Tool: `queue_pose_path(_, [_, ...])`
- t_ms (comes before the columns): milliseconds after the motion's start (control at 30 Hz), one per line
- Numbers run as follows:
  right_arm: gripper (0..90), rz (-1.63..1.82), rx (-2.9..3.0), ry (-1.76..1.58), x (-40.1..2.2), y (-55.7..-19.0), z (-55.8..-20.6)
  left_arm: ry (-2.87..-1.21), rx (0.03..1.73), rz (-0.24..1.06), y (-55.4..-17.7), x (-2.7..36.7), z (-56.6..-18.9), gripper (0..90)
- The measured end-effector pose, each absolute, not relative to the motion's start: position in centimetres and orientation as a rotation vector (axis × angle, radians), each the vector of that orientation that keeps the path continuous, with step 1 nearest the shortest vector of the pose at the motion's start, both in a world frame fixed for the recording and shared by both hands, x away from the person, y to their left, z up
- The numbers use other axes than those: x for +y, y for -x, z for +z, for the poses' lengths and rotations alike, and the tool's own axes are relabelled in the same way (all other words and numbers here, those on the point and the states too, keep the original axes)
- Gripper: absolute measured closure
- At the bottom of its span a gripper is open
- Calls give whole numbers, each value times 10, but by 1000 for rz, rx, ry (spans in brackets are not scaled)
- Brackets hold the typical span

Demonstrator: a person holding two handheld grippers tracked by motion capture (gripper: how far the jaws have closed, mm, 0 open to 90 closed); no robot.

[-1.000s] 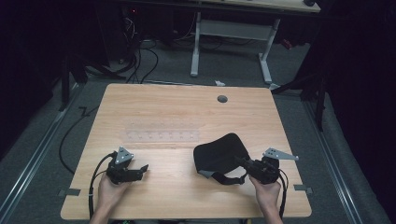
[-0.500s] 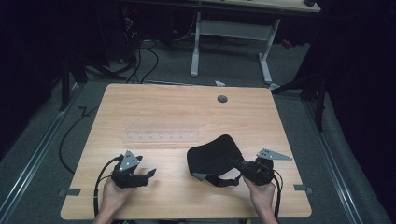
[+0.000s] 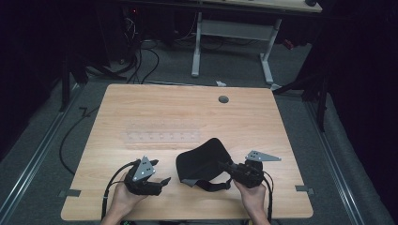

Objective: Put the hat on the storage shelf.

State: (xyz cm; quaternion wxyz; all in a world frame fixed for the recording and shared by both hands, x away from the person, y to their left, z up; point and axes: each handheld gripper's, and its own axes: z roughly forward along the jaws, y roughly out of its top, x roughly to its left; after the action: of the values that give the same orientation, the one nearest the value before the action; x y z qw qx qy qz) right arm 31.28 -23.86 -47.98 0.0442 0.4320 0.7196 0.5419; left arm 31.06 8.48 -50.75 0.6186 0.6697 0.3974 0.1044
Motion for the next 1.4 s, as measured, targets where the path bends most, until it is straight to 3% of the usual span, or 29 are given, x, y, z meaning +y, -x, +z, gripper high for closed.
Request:
queue_pose_path(500, [849, 1611, 2273, -1296, -216, -313, -486, -1574, 874, 189, -308, 79, -505, 231])
queue_pose_path(1400, [845, 1600, 2338, -1225, -193, -313, -479, -1617, 838, 241, -307, 84, -502, 383])
